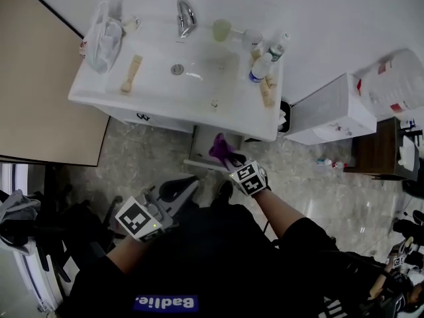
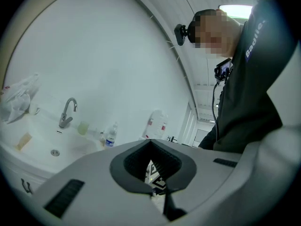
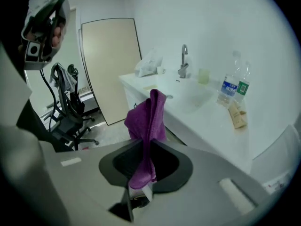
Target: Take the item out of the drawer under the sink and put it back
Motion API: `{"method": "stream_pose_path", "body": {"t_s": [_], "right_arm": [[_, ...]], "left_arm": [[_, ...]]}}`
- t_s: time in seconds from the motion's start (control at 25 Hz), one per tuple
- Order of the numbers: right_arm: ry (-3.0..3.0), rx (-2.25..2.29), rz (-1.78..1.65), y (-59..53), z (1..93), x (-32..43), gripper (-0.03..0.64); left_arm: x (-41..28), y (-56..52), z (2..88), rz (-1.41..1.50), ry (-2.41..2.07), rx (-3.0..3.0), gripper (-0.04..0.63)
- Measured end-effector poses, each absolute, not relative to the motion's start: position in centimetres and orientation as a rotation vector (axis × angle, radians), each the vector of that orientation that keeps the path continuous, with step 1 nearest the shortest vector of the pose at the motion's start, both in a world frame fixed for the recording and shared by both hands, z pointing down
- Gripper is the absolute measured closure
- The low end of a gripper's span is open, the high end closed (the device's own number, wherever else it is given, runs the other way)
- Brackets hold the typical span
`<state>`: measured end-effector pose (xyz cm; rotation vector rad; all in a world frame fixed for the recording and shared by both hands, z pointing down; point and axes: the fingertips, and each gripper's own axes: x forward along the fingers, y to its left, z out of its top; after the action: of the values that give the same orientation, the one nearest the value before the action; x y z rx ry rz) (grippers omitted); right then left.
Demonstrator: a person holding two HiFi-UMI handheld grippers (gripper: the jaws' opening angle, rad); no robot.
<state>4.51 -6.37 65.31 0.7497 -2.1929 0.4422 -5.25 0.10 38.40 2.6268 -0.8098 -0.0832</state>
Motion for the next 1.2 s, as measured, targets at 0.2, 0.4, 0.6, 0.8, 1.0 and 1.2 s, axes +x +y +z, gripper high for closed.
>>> {"method": "stream_pose_path", "body": {"t_s": [0.2, 0.4, 0.6, 0.8, 1.0, 1.2], "right_arm": [[-2.326, 0.814, 0.451, -5.9, 58.7, 4.4, 0.56], [-2.445, 0.866, 0.444, -5.1, 52.9, 4.5, 0.56], [-2.545, 0.892, 0.435, -3.9, 48.2, 4.7, 0.56], [-2.653, 0.949, 0.42, -3.5, 43.6, 5.3, 0.56], [-2.748, 0.949, 0.409, -2.6, 40.4, 5.4, 0.56], [-2.811, 0.959, 0.392, -1.8, 37.7, 5.9, 0.56]], "left_arm": [[-4.3, -0.1, 37.6, -0.088, -0.766, 2.658, 0.606], [-2.9, -0.3, 36.8, -0.082, -0.722, 2.693, 0.607], [-1.8, -0.9, 36.0, -0.066, -0.699, 2.727, 0.606], [-0.9, -1.1, 35.5, -0.069, -0.663, 2.748, 0.606], [0.1, -1.2, 35.6, -0.061, -0.636, 2.771, 0.606], [0.5, -0.7, 35.3, -0.059, -0.616, 2.774, 0.606]]}}
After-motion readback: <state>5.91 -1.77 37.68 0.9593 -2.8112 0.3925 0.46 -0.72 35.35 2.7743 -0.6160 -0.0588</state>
